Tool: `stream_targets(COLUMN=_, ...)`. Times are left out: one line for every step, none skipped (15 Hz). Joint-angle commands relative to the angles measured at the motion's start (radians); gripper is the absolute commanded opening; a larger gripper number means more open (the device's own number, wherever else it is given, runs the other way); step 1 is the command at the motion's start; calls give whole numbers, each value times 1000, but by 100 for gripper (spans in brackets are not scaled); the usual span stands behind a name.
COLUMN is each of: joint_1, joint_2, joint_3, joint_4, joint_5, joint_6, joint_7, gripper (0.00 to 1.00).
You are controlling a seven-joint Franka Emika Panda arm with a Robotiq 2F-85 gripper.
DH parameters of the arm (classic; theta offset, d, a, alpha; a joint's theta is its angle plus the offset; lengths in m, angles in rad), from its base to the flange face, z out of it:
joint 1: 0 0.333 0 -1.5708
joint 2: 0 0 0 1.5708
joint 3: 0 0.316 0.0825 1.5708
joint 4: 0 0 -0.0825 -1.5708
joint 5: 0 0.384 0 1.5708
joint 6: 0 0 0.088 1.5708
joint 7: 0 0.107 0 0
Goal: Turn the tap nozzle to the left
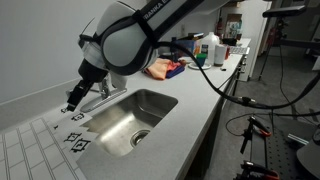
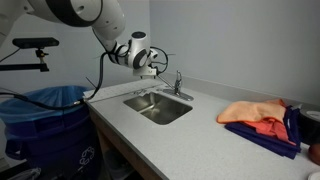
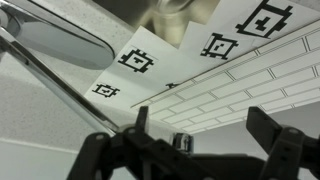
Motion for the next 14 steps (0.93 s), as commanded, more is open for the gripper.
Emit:
stream_targets(joint_1=-26, joint_2=-8, joint_3=34, joint_4=42, joint_5=-5, joint_6=42, joint_7=-51, gripper=100)
stream_targets(joint_1=-24, joint_2=-4, joint_3=33, joint_4=45, joint_5=-8, joint_6=52, joint_7=-53, gripper=100)
stream_targets(joint_1=-23, joint_2=-2, joint_3=33, joint_4=48, joint_5=-11, joint_6=58, joint_7=-56, gripper=100)
stream_targets(joint_1=-21, joint_2=0, joint_3=33, joint_4=49, joint_5=-15, joint_6=70, joint_7=-59, gripper=100)
stream_targets(joint_1=-25, joint_2=-3, joint_3=38, joint_4=50, joint_5=-15, joint_6=77, joint_7=-70, gripper=100)
stream_targets(joint_1=-23, joint_2=-2, joint_3=38, joint_4=52, joint_5=-18, joint_6=88, joint_7=-79, gripper=100)
stream_targets(joint_1=-17, joint_2=11, joint_3=35, joint_4=50, joint_5=-23, joint_6=112, joint_7=-89, gripper=100)
stream_targets(joint_1=-17, joint_2=15, joint_3=36, joint_4=51, joint_5=-24, joint_6=122, joint_7=-98, gripper=100)
stream_targets(joint_1=-17, joint_2=19, joint_3=38, joint_4=51, joint_5=-24, joint_6=132, joint_7=-108, gripper=100)
stream_targets(joint_1=-17, joint_2=24, joint_3=40, joint_4=51, joint_5=-23, joint_6=141, joint_7=-117, gripper=100)
stream_targets(joint_1=-17, joint_2=27, joint_3=41, joint_4=50, joint_5=-22, joint_6=152, joint_7=-125, gripper=100)
stream_targets(joint_1=-19, joint_2=30, joint_3=45, joint_4=49, joint_5=-21, joint_6=161, joint_7=-135, gripper=100)
stream_targets(joint_1=-21, joint_2=33, joint_3=50, joint_4=46, joint_5=-19, joint_6=177, joint_7=-143, gripper=100)
stream_targets(joint_1=-24, joint_2=21, joint_3=54, joint_4=50, joint_5=-17, joint_6=171, joint_7=-149, gripper=100)
